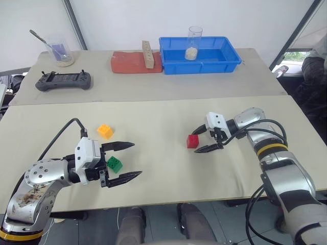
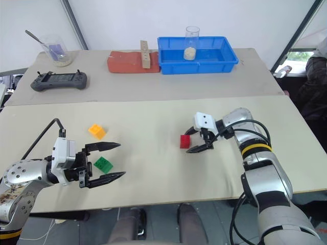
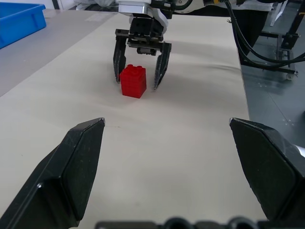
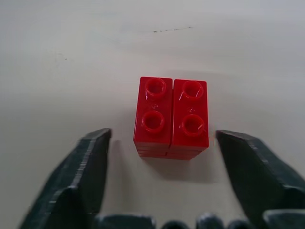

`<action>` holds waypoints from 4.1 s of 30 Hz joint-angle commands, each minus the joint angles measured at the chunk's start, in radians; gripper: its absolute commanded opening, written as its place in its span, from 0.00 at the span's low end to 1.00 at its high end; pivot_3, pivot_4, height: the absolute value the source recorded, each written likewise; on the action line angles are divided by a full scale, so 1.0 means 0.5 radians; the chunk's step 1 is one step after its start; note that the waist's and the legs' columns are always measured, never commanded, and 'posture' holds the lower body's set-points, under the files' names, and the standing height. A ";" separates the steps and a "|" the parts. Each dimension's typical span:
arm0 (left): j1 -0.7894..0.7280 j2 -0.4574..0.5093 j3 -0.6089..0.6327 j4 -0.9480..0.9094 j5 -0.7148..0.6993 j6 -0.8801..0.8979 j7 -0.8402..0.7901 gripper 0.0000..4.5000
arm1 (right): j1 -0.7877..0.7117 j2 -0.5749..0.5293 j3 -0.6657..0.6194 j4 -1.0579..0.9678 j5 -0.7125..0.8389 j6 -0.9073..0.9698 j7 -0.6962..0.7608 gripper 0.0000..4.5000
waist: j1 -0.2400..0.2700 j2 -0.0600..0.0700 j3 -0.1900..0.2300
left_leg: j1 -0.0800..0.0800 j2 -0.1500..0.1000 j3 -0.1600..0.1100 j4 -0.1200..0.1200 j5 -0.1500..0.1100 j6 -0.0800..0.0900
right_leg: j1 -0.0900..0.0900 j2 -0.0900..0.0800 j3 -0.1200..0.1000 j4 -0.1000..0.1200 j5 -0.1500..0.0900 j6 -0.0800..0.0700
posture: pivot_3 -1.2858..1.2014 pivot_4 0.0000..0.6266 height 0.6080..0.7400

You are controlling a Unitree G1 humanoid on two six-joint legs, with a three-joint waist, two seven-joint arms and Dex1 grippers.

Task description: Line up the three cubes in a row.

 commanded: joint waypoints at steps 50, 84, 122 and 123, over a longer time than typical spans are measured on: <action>0.315 -0.528 0.009 0.538 0.488 -0.557 0.622 0.31 | 0.516 -0.518 -0.393 -2.870 1.330 2.116 -0.772 1.00 | 0.013 -0.002 0.000 | -0.020 0.003 0.014 0.000 -0.006 -0.006 | -0.025 -0.011 -0.006 -0.005 0.000 0.002 | 0.52 0.24 1.00; -1.548 -0.800 -0.758 2.488 0.849 -1.259 -0.508 0.31 | 0.846 -0.753 -0.598 -2.986 1.337 2.103 -0.957 1.00 | 0.065 -0.004 0.000 | -0.032 -0.001 0.006 0.007 -0.005 -0.002 | -0.026 -0.006 -0.004 -0.006 0.013 0.023 | 0.52 0.24 1.00; -1.785 -0.908 -0.659 2.751 0.870 -1.327 -0.606 0.99 | 0.856 -0.761 -0.591 -2.965 1.336 2.085 -0.991 1.00 | 0.070 -0.004 0.000 | -0.037 -0.002 0.004 0.021 -0.004 -0.001 | -0.025 -0.006 -0.004 -0.004 0.018 0.027 | 0.52 0.24 1.00; -1.767 -0.900 -0.649 2.694 0.855 -1.301 -0.605 0.99 | 0.861 -0.757 -0.587 -2.956 1.329 2.071 -0.986 1.00 | 0.070 -0.004 0.000 | -0.037 -0.002 0.004 0.021 -0.004 -0.001 | -0.025 -0.006 -0.004 -0.004 0.019 0.027 | 0.52 0.24 1.00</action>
